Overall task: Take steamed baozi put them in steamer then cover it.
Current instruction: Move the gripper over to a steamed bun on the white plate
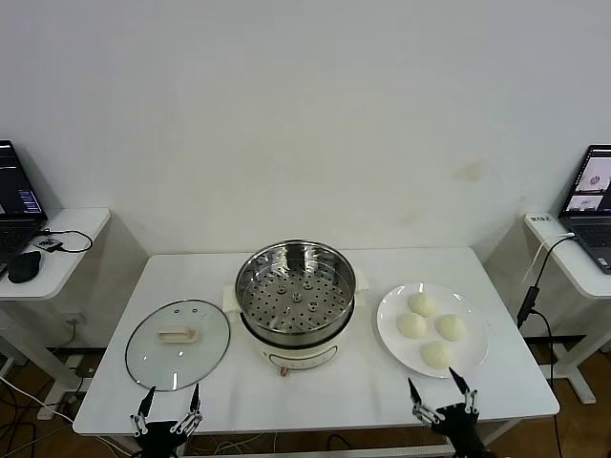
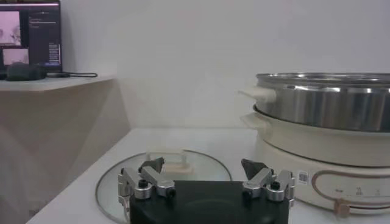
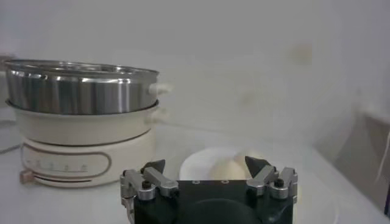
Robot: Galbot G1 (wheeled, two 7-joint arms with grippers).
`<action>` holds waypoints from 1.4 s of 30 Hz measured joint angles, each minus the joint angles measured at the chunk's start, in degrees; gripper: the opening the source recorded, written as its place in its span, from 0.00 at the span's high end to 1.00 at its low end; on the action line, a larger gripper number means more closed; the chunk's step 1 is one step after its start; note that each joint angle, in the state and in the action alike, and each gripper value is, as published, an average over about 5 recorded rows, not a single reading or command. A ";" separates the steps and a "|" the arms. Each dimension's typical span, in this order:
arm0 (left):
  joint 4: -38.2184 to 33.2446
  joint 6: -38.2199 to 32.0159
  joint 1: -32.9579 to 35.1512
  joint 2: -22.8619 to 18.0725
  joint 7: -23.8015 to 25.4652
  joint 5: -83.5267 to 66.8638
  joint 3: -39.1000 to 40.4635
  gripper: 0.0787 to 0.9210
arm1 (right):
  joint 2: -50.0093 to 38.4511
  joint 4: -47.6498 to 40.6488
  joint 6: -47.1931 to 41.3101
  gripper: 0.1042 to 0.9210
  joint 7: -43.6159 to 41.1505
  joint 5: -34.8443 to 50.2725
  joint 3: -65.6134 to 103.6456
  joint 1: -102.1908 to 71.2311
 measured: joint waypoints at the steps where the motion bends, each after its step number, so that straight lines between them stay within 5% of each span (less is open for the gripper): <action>1: 0.02 0.02 -0.09 0.06 0.00 0.02 0.01 0.12 | -0.31 -0.06 -0.11 0.12 0.09 -0.75 0.21 0.41; 11: 0.16 0.66 -1.98 1.40 -0.20 0.60 -0.13 0.12 | -9.39 -3.16 -3.97 0.12 -1.90 -16.70 2.26 10.17; 20: -0.04 0.57 -3.52 1.07 -0.24 1.35 -0.57 0.12 | -21.88 -10.31 -5.87 0.12 -12.12 -26.61 -1.57 24.00; 30: 0.00 0.57 -4.65 0.33 -0.27 1.47 -2.06 0.12 | -32.94 -23.40 -4.89 0.12 -27.01 -27.98 -18.63 48.02; 42: 0.49 0.60 -4.71 0.40 -0.68 1.42 -3.52 0.12 | -35.12 -39.77 -3.56 0.12 -44.72 -23.75 -44.36 75.74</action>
